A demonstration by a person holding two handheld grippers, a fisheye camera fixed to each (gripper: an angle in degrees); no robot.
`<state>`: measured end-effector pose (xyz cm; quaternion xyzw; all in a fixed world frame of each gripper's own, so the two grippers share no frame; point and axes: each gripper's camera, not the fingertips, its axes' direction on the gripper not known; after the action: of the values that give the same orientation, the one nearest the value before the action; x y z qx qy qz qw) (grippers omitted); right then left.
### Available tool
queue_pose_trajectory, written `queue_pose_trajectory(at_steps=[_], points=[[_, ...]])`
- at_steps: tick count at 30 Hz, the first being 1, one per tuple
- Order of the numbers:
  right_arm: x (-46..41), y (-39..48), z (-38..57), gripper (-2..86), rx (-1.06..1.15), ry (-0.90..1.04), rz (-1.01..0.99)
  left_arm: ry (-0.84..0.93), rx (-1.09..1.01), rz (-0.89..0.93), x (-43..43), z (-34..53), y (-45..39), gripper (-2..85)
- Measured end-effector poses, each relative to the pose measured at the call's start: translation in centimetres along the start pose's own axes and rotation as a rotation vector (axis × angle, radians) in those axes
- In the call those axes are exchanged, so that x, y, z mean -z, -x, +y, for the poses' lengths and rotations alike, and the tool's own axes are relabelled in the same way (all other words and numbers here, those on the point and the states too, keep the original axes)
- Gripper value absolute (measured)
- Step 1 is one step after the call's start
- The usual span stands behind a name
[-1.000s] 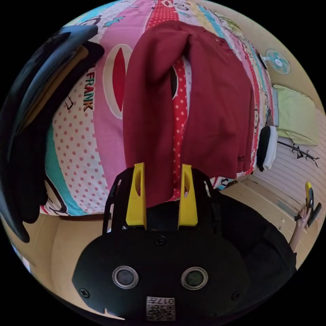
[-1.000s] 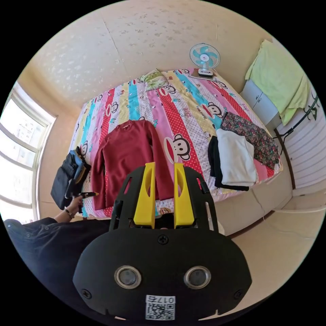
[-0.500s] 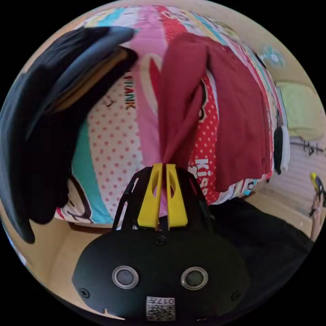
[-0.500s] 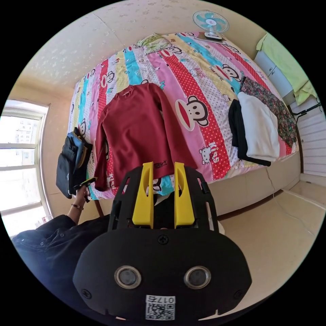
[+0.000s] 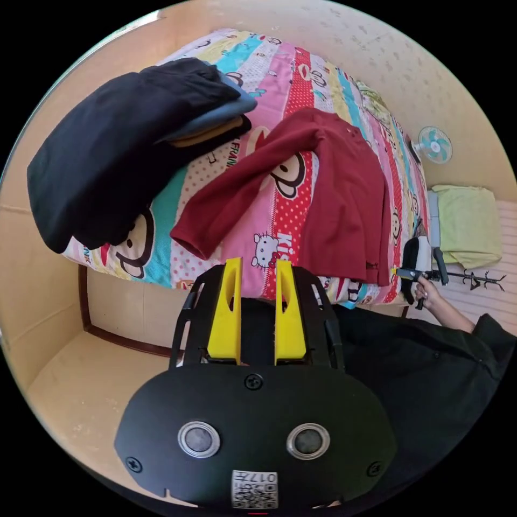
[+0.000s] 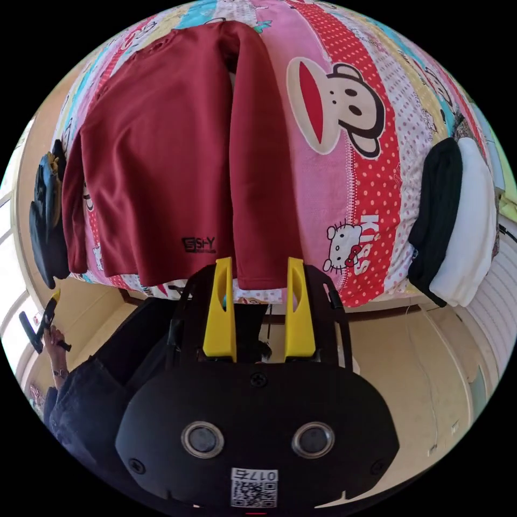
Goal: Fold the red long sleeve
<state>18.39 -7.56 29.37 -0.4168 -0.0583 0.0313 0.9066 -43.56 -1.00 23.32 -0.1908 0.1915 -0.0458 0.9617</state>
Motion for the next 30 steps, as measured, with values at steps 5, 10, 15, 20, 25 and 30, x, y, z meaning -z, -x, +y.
queue_pose_trajectory(at_steps=[5, 10, 15, 20, 25, 30], points=[[-4.2, -1.9, -2.3, 11.0, 0.153, 0.068, 0.025, 0.125, -0.091, 0.086, -3.5, -0.3, -6.4, 10.6], [1.3, -8.5, -0.4, 4.5, 0.249, -0.103, 0.207, 0.238, -0.165, 0.053, -7.4, -2.7, -10.1, 11.0], [7.9, -18.8, 5.1, 6.7, -0.156, -0.42, 0.212, 0.289, -0.161, 0.018, -10.3, -5.7, -10.5, 11.9], [3.9, -17.4, 6.4, 12.4, -0.056, -0.401, -0.152, 0.249, -0.064, -0.01, -13.7, -8.2, -8.6, 13.6], [-8.4, -11.9, 2.4, 13.5, 0.066, -0.14, -0.232, 0.341, -0.007, 0.019, -19.3, -9.0, -6.8, 13.5], [-12.7, -9.8, 2.2, 5.5, 0.232, -0.026, -0.079, 0.368, -0.023, -0.005, -21.1, -8.9, -7.0, 8.9]])
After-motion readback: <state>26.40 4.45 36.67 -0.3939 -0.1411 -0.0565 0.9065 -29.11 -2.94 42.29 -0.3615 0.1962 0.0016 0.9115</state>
